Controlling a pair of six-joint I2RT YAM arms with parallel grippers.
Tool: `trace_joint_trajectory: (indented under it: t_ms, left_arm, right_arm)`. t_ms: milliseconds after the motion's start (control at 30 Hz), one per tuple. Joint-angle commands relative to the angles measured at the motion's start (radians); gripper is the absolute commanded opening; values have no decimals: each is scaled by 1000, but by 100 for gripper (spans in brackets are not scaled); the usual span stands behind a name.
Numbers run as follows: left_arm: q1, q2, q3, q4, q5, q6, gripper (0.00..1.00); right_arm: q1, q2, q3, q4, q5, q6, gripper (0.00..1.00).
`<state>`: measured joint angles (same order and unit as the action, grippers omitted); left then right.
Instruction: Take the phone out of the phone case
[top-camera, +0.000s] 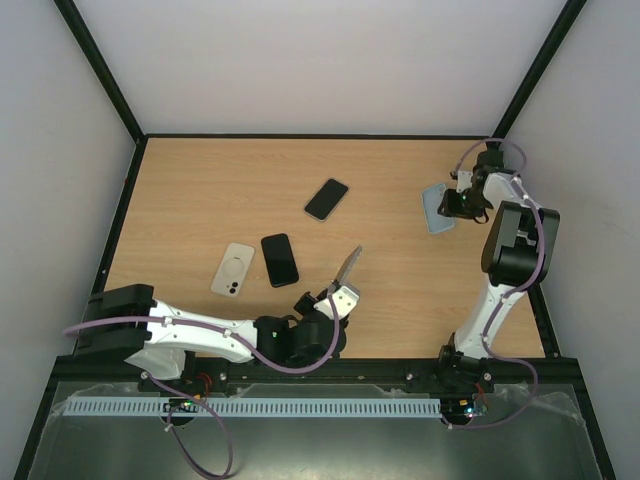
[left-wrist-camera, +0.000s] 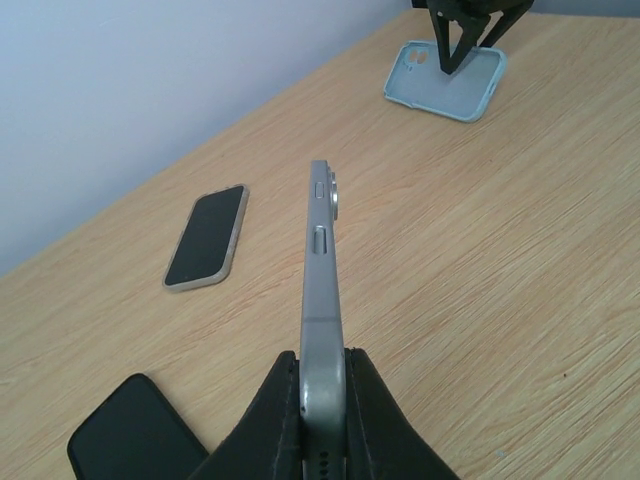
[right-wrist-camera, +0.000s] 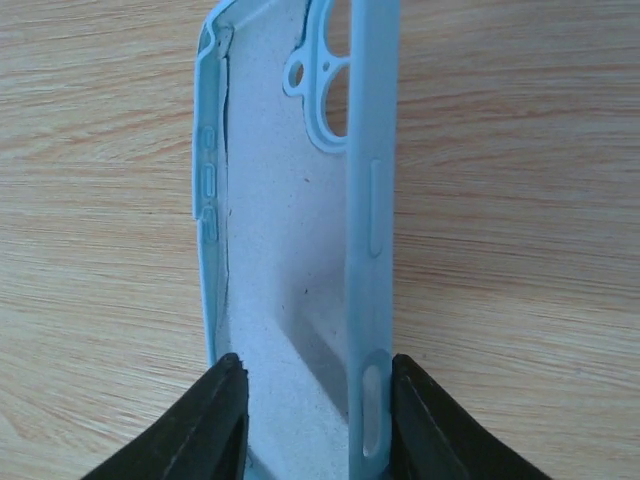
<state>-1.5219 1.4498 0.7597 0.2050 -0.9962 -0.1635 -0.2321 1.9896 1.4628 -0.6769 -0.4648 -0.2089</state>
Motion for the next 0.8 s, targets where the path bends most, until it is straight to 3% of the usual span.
trace_joint_trajectory:
  t_ms: [0,167,467,667,767]
  left_arm:
    - [0,-1,33,5,-48,25,2]
    - [51,52,109,-47,24,68,3]
    - [149,294,352,-160,55,234,3]
    - [230,474,515,-150,104,375,4]
    - [260,570,597,-159,115,450,5]
  right_arm:
    - [-11,-31,17,29,58,43,40]
    - [-17,-183,-65,56,50,67,45]
    - [24,-528,-371,88,-141,96,46]
    - [25,-812,-539,210,-94,128,49]
    - [25,-908,-609,285,-92,210,56]
